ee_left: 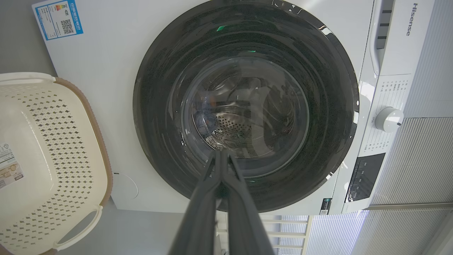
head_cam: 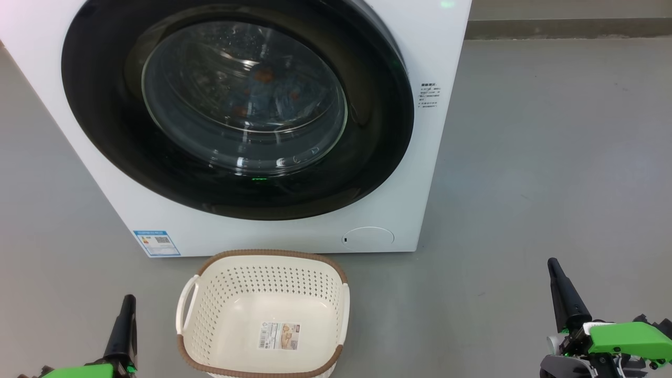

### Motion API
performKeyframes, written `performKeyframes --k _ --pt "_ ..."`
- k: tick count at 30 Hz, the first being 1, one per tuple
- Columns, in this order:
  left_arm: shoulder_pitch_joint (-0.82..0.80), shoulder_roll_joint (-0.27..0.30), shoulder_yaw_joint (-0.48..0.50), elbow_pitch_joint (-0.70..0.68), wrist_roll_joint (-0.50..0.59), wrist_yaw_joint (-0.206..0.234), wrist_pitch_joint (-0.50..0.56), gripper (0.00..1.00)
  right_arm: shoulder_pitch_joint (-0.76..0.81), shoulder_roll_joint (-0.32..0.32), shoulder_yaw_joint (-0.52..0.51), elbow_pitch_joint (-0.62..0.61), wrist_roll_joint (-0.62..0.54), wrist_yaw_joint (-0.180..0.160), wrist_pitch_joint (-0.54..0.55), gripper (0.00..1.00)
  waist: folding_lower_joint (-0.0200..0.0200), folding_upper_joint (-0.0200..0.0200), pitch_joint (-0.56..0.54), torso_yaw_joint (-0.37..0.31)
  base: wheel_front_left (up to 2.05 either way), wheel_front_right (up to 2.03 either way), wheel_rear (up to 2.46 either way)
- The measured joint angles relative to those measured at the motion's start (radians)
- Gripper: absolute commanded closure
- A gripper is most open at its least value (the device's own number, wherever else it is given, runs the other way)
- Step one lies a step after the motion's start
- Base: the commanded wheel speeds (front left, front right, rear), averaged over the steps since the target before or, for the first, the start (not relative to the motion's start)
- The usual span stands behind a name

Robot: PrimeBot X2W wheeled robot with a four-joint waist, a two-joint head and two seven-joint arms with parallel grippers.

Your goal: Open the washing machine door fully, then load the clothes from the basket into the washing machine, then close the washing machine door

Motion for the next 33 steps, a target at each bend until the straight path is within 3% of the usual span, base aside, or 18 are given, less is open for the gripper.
performKeyframes --k 33 --pt "0.000 0.000 0.002 0.000 0.000 0.000 0.000 1.00 0.000 0.002 -0.002 0.000 0.000 0.000 0.007 1.00 0.0000 0.0000 0.000 0.000 0.00 0.00 0.00"
